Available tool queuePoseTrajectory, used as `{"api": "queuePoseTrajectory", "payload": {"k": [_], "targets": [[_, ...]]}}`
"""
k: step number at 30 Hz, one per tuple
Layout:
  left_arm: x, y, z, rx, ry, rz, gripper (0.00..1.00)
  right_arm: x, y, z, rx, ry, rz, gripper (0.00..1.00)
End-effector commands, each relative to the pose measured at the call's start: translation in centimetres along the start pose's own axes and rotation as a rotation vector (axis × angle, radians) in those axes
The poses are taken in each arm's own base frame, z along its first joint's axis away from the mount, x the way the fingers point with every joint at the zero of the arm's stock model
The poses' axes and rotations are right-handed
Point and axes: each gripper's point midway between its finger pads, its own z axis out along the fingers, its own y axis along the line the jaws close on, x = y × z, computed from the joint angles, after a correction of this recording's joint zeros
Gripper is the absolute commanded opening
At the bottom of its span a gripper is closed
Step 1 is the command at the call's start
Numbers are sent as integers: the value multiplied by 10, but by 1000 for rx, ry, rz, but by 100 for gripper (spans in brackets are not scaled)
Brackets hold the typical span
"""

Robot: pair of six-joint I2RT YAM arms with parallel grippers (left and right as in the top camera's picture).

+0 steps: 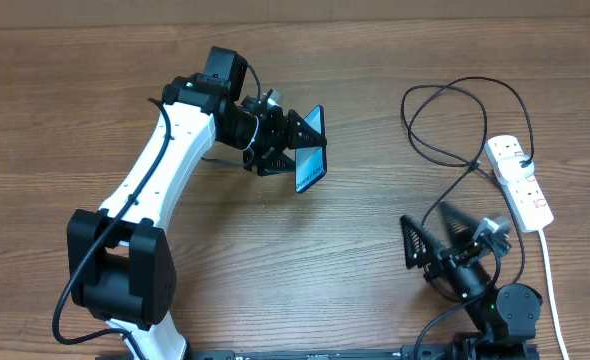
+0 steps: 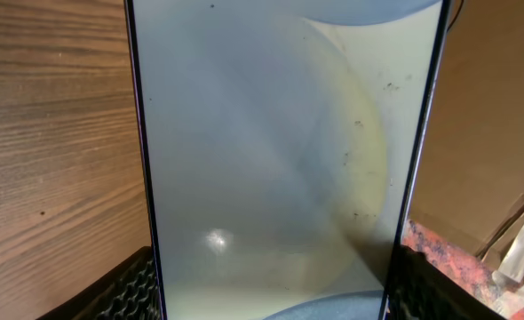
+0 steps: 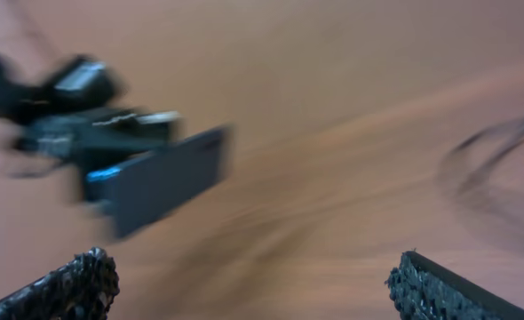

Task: Plug charger to phone and switch on socket
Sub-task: 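Move the right gripper toward the phone held by the left gripper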

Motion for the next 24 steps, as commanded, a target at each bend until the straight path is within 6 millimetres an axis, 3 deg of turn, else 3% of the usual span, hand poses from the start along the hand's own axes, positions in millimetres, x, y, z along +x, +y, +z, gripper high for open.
{"api": "queuePoseTrajectory", "payload": {"k": [1, 7, 11, 19, 24], "targets": [[-6, -16, -7, 60, -5, -26, 28, 34, 48, -10, -247, 252, 435, 100], [-15, -21, -8, 76, -37, -25, 29, 33, 51, -11, -251, 268, 530, 100], [-15, -21, -8, 77, -37, -23, 29, 30, 62, -14, -323, 255, 373, 100], [-15, -21, -8, 77, -38, -23, 28, 24, 67, -15, -330, 248, 334, 99], [-15, -21, -8, 77, -37, -23, 28, 24, 48, -5, -217, 256, 375, 99]]}}
